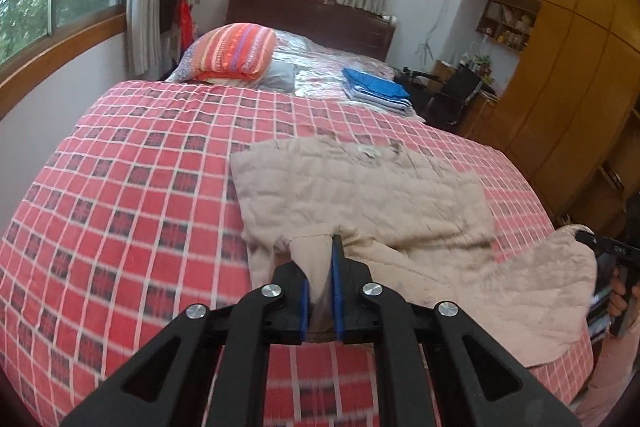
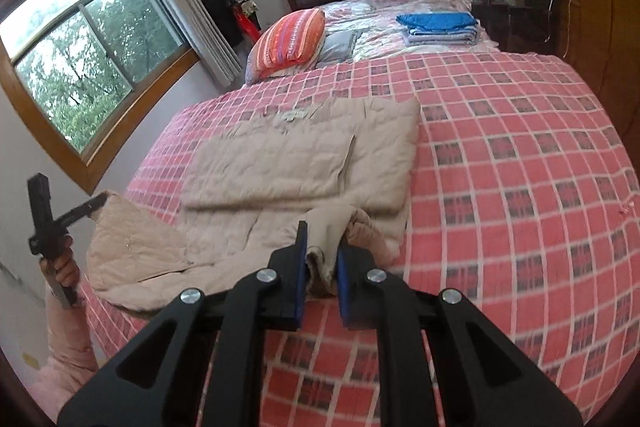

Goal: Fold large clothes

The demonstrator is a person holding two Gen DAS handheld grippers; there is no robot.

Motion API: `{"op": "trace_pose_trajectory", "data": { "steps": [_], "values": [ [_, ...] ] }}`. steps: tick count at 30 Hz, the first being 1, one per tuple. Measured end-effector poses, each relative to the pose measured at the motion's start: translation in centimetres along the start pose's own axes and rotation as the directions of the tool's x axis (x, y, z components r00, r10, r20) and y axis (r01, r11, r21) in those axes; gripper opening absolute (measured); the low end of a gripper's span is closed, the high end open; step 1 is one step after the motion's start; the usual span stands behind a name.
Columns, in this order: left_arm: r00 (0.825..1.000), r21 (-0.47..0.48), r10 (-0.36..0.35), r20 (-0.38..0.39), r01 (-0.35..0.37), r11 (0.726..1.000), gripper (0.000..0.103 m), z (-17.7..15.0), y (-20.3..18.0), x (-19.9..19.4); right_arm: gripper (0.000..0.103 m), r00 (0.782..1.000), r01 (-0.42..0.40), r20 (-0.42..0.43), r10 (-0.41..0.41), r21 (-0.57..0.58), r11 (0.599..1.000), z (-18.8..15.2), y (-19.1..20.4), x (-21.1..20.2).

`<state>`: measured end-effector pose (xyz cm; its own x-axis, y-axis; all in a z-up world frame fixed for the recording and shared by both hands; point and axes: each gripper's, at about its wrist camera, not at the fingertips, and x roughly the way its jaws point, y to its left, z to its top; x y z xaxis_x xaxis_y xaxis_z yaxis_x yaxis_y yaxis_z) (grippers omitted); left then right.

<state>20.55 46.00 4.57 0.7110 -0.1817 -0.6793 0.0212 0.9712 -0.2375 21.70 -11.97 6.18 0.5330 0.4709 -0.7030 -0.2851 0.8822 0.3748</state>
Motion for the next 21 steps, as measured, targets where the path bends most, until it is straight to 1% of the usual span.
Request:
{"op": "trace_pose_trajectory", "data": {
  "steps": [3, 7, 11, 15, 20, 21],
  "values": [
    [1.0, -0.034, 0.011, -0.011, -0.011, 0.999, 0.01, 1.7, 0.9, 2.8, 0.012, 1.0, -0.003, -0.017, 0.003, 0.033, 0.999, 2.9, -1.1, 2.6],
    [0.999, -0.069, 0.04, -0.029, -0.042, 0.997, 0.01, 3.4, 1.9, 7.2, 0.012, 0.999, -0.001, -0.053, 0.005, 0.079, 0.997, 5.7, -2.8, 6.1],
    [0.994, -0.108, 0.065, -0.086, -0.074, 0.991, 0.01, 4.9, 3.0, 12.0, 0.012, 0.995, 0.006, -0.099, 0.009, 0.144, 0.99, 8.1, -4.8, 10.2],
    [0.984, -0.178, 0.072, -0.165, -0.101, 0.979, 0.01, 5.9, 4.8, 17.2, 0.013, 0.989, 0.028, -0.145, 0.0, 0.19, 0.981, 9.5, -6.6, 13.9],
    [0.974, -0.225, 0.066, -0.219, -0.116, 0.967, 0.011, 6.2, 5.9, 20.9, 0.014, 0.982, 0.056, -0.19, -0.01, 0.235, 0.971, 10.2, -8.4, 17.4],
    [0.971, -0.229, 0.069, -0.229, -0.122, 0.966, 0.012, 6.2, 6.0, 21.5, 0.015, 0.98, 0.059, -0.201, -0.009, 0.246, 0.967, 10.3, -8.8, 18.2]
  ]
}}
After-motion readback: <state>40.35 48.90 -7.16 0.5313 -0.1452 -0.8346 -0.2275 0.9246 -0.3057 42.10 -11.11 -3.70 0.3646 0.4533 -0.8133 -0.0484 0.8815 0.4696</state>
